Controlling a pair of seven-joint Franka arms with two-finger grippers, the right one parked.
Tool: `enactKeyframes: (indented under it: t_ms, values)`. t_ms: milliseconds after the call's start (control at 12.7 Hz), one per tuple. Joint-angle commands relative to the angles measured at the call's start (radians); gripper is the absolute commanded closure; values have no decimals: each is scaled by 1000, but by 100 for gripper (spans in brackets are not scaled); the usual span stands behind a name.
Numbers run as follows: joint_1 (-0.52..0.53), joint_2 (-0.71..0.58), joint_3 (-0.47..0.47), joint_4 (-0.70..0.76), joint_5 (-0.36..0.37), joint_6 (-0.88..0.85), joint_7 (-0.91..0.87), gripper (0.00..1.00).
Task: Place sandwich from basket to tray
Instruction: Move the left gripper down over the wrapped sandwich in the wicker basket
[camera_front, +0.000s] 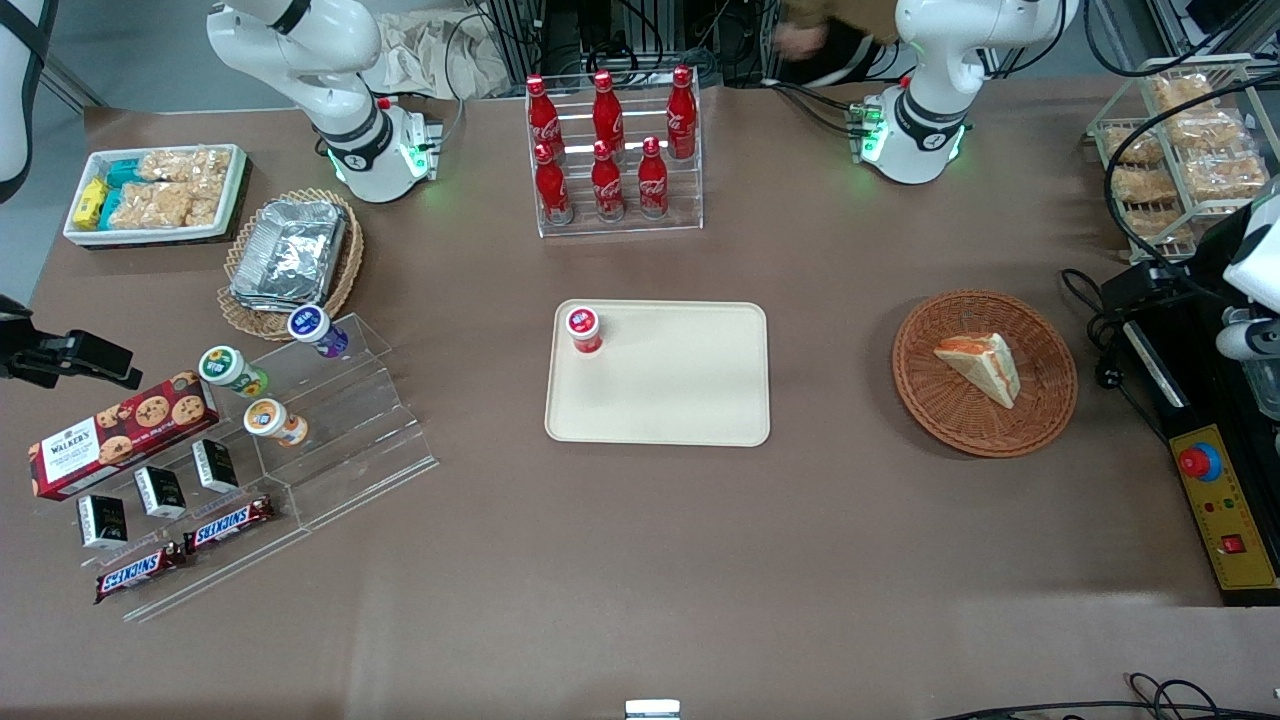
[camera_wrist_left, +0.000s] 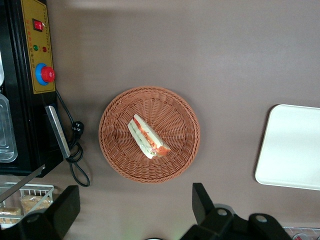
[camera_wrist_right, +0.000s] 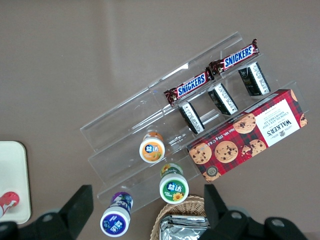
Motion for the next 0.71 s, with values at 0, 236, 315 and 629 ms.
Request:
enactKeyframes:
  t_ms: [0,236,315,629]
  values:
    - [5,19,1,19,13,-8,-10,0]
    - [8,35,4,36,-13,-5,-193,0]
    - [7,33,6,28,-12,4,-296,0]
    - [8,-46,10,-200,2,129,-577,0]
